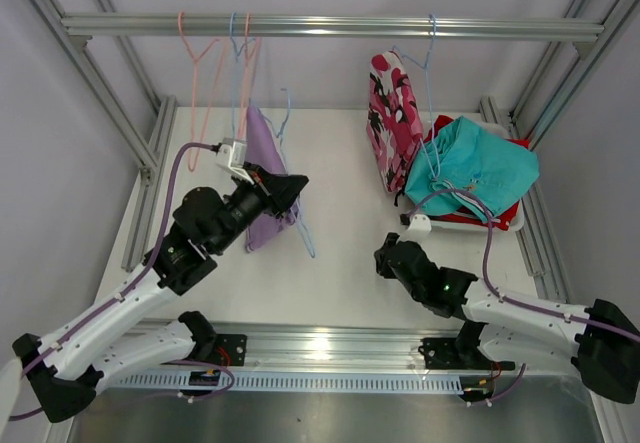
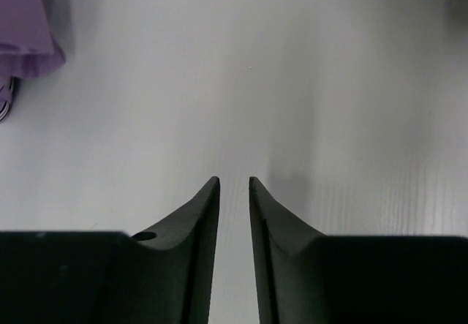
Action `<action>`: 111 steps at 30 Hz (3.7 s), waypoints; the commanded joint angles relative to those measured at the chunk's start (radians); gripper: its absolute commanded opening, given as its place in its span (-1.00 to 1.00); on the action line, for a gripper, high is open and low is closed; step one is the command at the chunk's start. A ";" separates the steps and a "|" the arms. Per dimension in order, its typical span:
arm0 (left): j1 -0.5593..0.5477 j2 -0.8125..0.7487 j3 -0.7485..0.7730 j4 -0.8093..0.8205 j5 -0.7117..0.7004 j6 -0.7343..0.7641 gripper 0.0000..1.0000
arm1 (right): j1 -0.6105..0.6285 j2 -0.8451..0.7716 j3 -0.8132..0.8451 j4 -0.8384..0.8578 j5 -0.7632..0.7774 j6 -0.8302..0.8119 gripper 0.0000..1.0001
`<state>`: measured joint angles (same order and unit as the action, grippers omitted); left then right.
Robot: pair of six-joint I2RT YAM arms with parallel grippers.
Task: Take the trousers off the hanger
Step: Pick up the hanger from the clothesline, then remove the trousers from the hanger.
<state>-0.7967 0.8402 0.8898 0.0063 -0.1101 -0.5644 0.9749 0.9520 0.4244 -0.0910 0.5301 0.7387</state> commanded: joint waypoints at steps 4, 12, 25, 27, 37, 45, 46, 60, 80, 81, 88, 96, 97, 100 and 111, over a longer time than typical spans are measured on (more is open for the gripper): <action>-0.001 -0.020 0.024 0.149 -0.008 0.130 -0.99 | 0.105 0.083 0.109 0.131 0.099 -0.091 -0.25; 0.066 -0.027 -0.051 0.139 0.016 0.060 -0.99 | 0.136 0.162 0.255 0.217 0.130 -0.228 0.12; 0.126 0.031 -0.071 0.081 0.041 0.001 -0.99 | 0.137 0.488 0.507 0.358 0.079 -0.357 0.36; 0.128 0.037 -0.065 0.075 0.039 0.004 -0.99 | 0.142 0.516 0.516 0.359 0.073 -0.355 0.38; 0.143 0.053 -0.064 0.075 0.056 -0.002 -0.99 | 0.177 0.423 0.435 0.352 0.048 -0.276 0.50; 0.146 0.050 -0.058 0.073 0.059 0.008 -0.99 | 0.206 0.401 0.430 0.329 0.031 -0.259 0.53; 0.148 0.050 -0.057 0.075 0.061 0.008 -0.99 | 0.206 0.403 0.432 0.330 0.031 -0.262 0.53; 0.152 0.051 -0.052 0.075 0.079 0.006 -0.99 | 0.205 0.542 0.553 0.310 0.129 -0.338 0.58; 0.198 0.048 -0.046 0.077 0.133 -0.009 -0.99 | 0.091 0.550 0.565 0.263 0.217 -0.381 -0.98; 0.201 0.046 -0.046 0.075 0.138 -0.011 -0.99 | 0.085 0.548 0.568 0.260 0.215 -0.384 -1.00; 0.218 0.039 -0.043 0.072 0.130 -0.009 -0.99 | 0.062 0.495 0.608 0.208 0.180 -0.413 -1.00; 0.246 0.053 -0.045 0.069 0.142 -0.025 -0.99 | 0.097 0.418 0.806 0.010 0.218 -0.510 -1.00; 0.249 0.053 -0.045 0.069 0.142 -0.025 -0.99 | 0.100 0.412 0.821 -0.004 0.223 -0.516 -1.00; 0.252 0.051 -0.043 0.067 0.133 -0.022 -0.99 | 0.108 0.389 0.859 -0.052 0.241 -0.535 -1.00; 0.266 0.071 -0.045 0.069 0.151 -0.032 -0.99 | 0.122 0.295 0.830 -0.148 0.291 -0.510 -1.00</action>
<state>-0.5518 0.9054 0.7990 0.0349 0.0284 -0.5797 1.0866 1.3083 1.2381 -0.2466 0.7483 0.2321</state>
